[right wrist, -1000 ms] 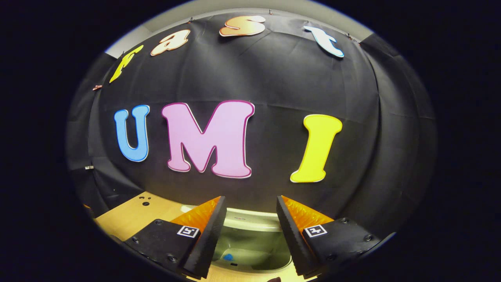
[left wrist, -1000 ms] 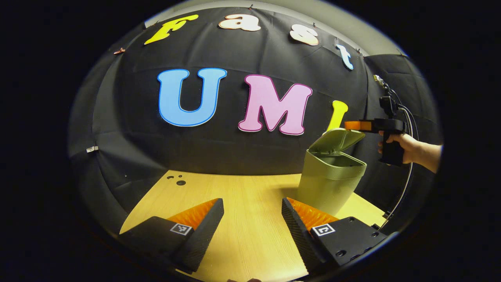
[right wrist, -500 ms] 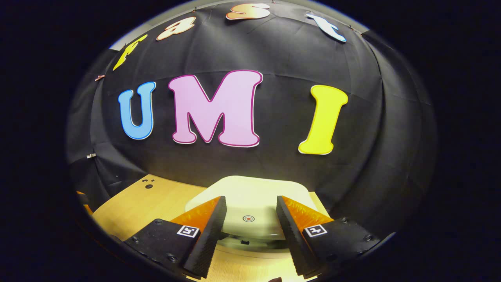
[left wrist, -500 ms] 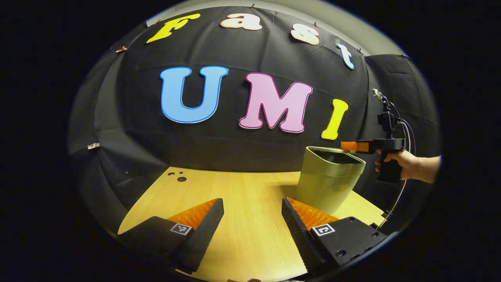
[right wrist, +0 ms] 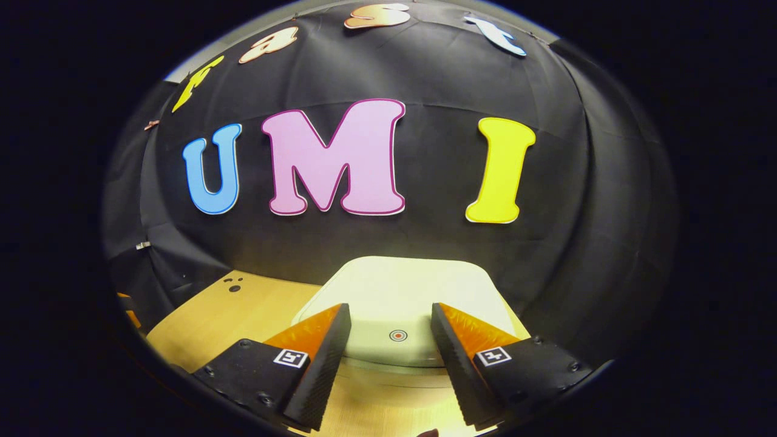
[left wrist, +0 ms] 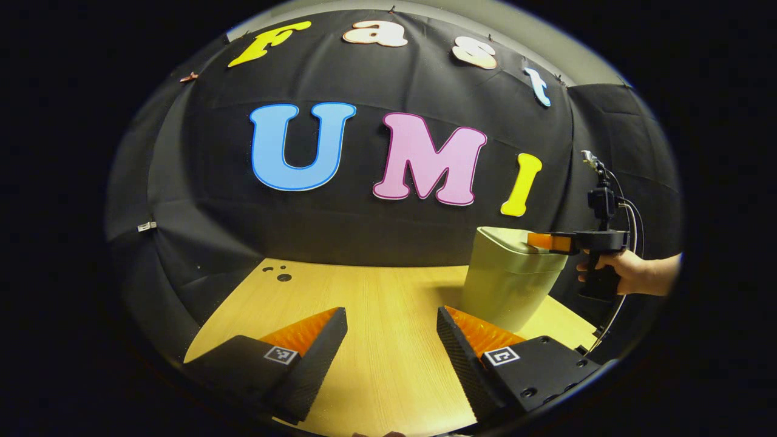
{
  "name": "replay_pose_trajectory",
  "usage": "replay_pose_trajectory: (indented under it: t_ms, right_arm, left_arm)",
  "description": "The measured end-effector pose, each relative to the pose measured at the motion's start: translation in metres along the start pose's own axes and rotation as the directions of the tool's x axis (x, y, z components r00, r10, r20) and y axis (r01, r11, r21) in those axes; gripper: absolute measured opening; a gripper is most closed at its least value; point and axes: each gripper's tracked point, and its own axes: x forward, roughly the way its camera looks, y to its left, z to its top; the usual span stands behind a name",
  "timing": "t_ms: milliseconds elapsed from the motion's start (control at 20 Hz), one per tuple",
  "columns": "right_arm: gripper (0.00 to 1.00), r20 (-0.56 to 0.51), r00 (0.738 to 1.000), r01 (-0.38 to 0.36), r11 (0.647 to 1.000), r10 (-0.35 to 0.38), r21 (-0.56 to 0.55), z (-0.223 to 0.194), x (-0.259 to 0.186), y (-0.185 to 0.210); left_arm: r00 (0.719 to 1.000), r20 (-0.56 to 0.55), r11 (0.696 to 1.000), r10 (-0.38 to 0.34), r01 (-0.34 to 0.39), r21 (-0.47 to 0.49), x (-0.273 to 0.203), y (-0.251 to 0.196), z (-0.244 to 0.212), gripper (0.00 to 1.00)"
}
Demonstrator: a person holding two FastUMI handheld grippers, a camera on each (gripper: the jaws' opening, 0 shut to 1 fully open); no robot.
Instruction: Press the lid of the desktop garbage bin to open it, pick up the crumpled paper on the desktop and throw it into the bin, then pick up the pop can on the desktop and drop it into the bin, and finally close the garbage bin lid.
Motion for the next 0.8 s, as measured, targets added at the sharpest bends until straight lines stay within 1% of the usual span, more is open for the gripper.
replay_pose_trajectory:
  t_ms: [150, 300, 350, 400, 450, 550, 650, 800]
  right_arm:
    - [0.85, 0.018, 1.0, -0.005, 1.0, 0.005, 0.003, -0.002, 0.0, 0.0]
    - [0.86, 0.037, 0.999, -0.028, 0.999, 0.026, 0.037, -0.007, -0.001, 0.0]
    - [0.86, 0.006, 1.0, -0.028, 0.999, 0.028, 0.035, -0.012, -0.003, 0.001]
    - [0.87, 0.025, 0.999, -0.024, 1.0, 0.023, 0.016, -0.01, 0.002, 0.0]
    - [0.87, 0.018, 1.0, -0.015, 1.0, 0.015, 0.003, -0.014, 0.002, 0.0]
    - [0.87, 0.06, 0.998, -0.018, 1.0, 0.017, 0.018, -0.005, -0.002, -0.001]
    - [0.85, 0.069, 0.997, -0.034, 0.998, 0.03, 0.053, 0.0, -0.006, 0.001]
    - [0.85, 0.106, 0.994, -0.033, 0.998, 0.028, 0.046, 0.012, -0.018, 0.001]
  left_arm:
    - [1.0, 0.001, 1.0, -0.001, 0.001, 0.001, 0.001, -0.001, 0.001, 0.96]
    - [1.0, 0.004, 1.0, 0.001, -0.001, -0.003, 0.001, -0.002, 0.001, 0.96]
    - [1.0, 0.006, 1.0, 0.002, -0.002, -0.005, 0.001, -0.002, 0.002, 0.96]
    - [1.0, 0.009, 1.0, 0.002, -0.002, -0.008, 0.001, -0.002, 0.003, 0.95]
    - [1.0, 0.012, 1.0, -0.001, 0.002, -0.012, 0.002, -0.004, 0.003, 0.96]
    - [1.0, 0.014, 1.0, -0.011, 0.011, -0.013, 0.001, -0.007, 0.004, 0.96]
    - [1.0, 0.018, 1.0, -0.02, 0.021, -0.007, 0.0, -0.009, 0.005, 0.96]
    - [0.999, 0.02, 0.999, -0.032, 0.032, -0.003, -0.002, -0.01, 0.006, 0.96]
